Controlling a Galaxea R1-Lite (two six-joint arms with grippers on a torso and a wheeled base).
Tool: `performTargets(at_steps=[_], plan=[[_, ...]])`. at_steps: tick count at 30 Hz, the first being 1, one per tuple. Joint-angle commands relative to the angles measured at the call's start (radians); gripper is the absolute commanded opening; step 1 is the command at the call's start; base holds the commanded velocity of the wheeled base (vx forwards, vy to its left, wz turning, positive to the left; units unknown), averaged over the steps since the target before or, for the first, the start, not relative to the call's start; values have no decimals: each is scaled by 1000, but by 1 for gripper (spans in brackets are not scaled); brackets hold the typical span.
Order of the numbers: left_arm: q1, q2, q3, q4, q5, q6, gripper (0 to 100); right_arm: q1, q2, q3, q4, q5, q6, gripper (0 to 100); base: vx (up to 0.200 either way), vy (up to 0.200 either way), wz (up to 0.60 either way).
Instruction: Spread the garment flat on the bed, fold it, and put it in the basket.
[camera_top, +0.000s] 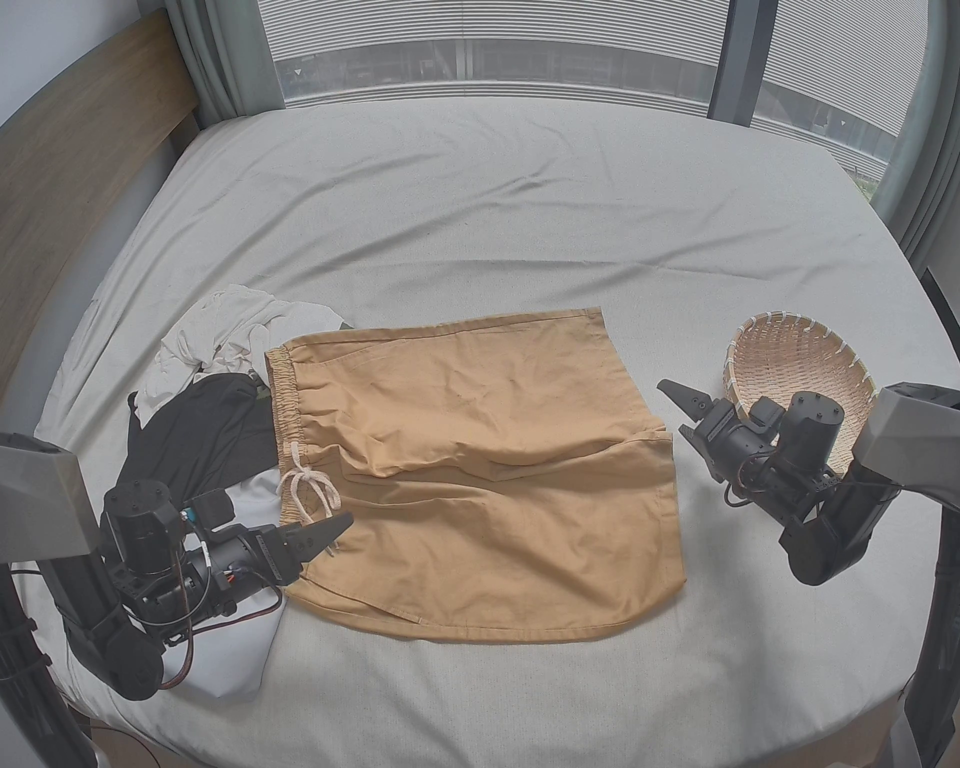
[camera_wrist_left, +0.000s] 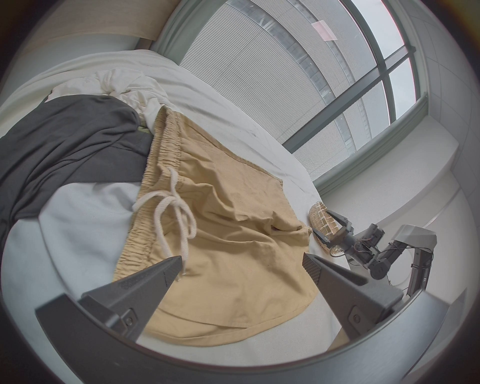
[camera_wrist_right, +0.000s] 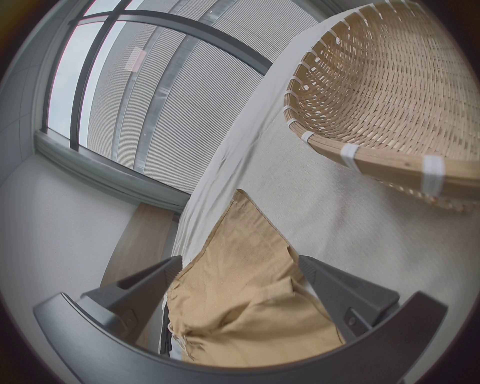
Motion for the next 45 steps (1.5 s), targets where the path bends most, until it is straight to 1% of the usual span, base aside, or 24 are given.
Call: performTargets(at_steps=[1, 4, 5, 8, 10, 12, 16, 19, 24, 31, 36, 40, 45], plan=[[63, -20, 90, -1, -18, 1, 100, 42, -122, 218, -10, 0, -94, 100, 0, 0, 0], [76, -18, 121, -1, -38, 20, 100, 57, -125, 298, -13, 2, -131, 100, 0, 0, 0], [84, -18, 137, -1, -51, 41, 100, 62, -125, 333, -18, 2, -145, 100, 0, 0, 0], [106, -23, 156, -1, -72, 69, 100, 62, -114, 392, -30, 2, -151, 100, 0, 0, 0], [107, -23, 156, -1, -74, 69, 100, 62, -111, 398, -28, 2, -151, 100, 0, 0, 0], [113, -24, 154, -1, -78, 70, 100, 62, -42, 410, -38, 2, -149, 100, 0, 0, 0], [113, -26, 157, -1, -78, 70, 100, 72, 23, 409, -80, 2, -148, 100, 0, 0, 0], [113, -26, 159, -1, -78, 70, 100, 82, 66, 401, -84, 0, -146, 100, 0, 0, 0], [112, -26, 159, -1, -78, 70, 100, 97, 87, 387, -85, 2, -145, 100, 0, 0, 0], [102, -23, 154, -1, -78, 70, 100, 141, 67, 390, -85, 3, -138, 100, 0, 0, 0], [104, -23, 154, -1, -78, 70, 100, 178, 13, 398, -84, 3, -138, 100, 0, 0, 0], [110, -20, 151, -1, -78, 72, 100, 203, -19, 436, -80, 2, -143, 100, 0, 0, 0], [142, 33, 141, -1, -75, 80, 100, 235, -77, 525, -79, 6, -142, 100, 0, 0, 0]])
